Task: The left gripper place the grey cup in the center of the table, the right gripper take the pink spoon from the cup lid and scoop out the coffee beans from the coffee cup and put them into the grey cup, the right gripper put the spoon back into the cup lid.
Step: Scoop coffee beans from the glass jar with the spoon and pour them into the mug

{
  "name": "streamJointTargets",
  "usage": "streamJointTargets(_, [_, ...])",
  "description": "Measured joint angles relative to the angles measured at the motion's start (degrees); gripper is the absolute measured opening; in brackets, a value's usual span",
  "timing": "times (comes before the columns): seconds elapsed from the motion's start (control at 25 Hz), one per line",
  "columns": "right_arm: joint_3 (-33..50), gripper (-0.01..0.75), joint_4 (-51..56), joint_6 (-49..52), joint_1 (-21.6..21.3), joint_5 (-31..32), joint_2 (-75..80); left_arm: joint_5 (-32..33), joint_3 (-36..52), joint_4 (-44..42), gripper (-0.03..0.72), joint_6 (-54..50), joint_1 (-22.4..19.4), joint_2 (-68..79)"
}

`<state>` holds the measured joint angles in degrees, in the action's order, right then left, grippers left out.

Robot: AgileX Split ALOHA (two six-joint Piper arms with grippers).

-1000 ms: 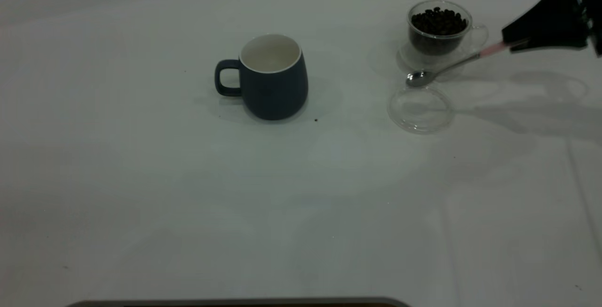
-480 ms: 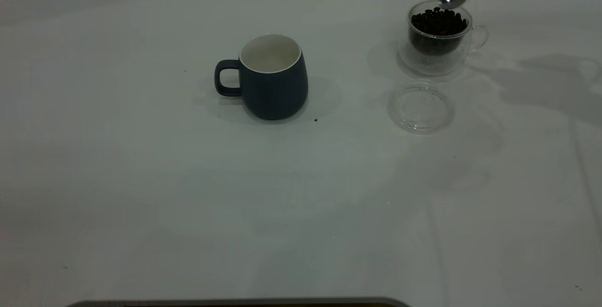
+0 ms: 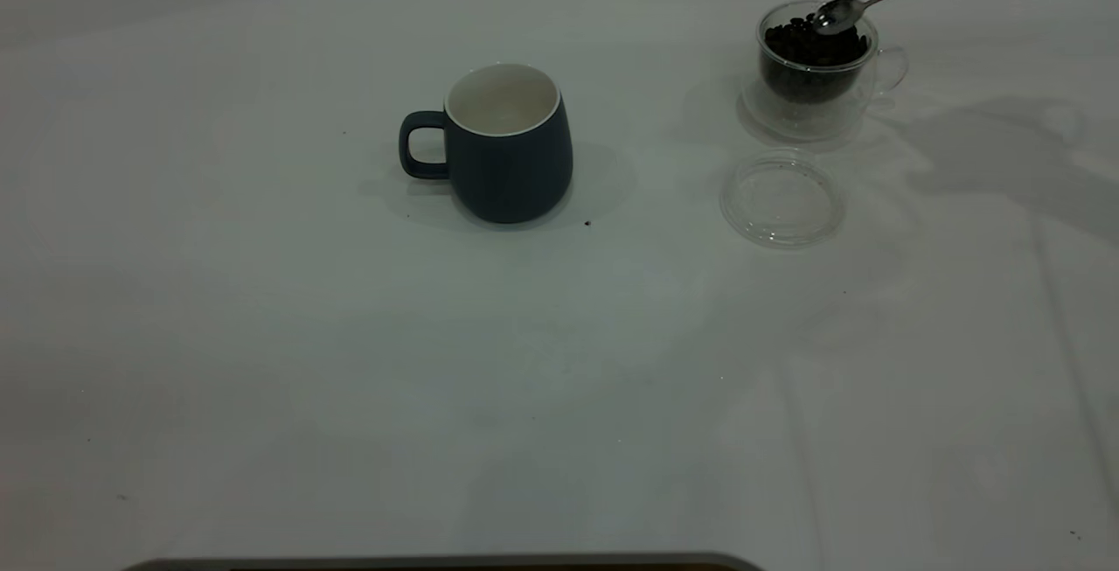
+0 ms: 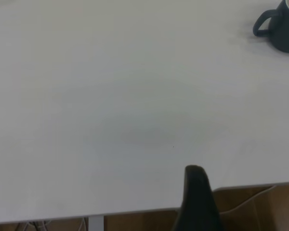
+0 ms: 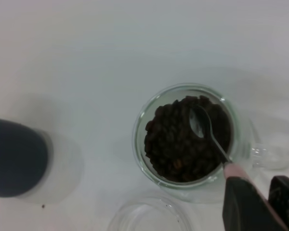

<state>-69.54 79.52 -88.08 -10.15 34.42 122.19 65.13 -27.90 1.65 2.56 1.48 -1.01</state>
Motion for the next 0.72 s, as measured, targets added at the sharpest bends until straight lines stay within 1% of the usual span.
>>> streamJointTargets(0.12, [0.00,0.114,0.00,-0.46,0.93,-1.57,0.14,0.00,0.00,0.00,0.586,0.00,0.00,0.00])
streamJointTargets(0.28, [0.06,0.114,0.18,-0.52,0.98,-2.33,1.10,0.00,0.00,0.00,0.586,0.00,0.00,0.00])
streamJointTargets(0.72, [0.06,0.114,1.43,3.13,0.98,-0.77,3.34,0.00,0.00,0.00,0.586,0.00,0.00,0.00])
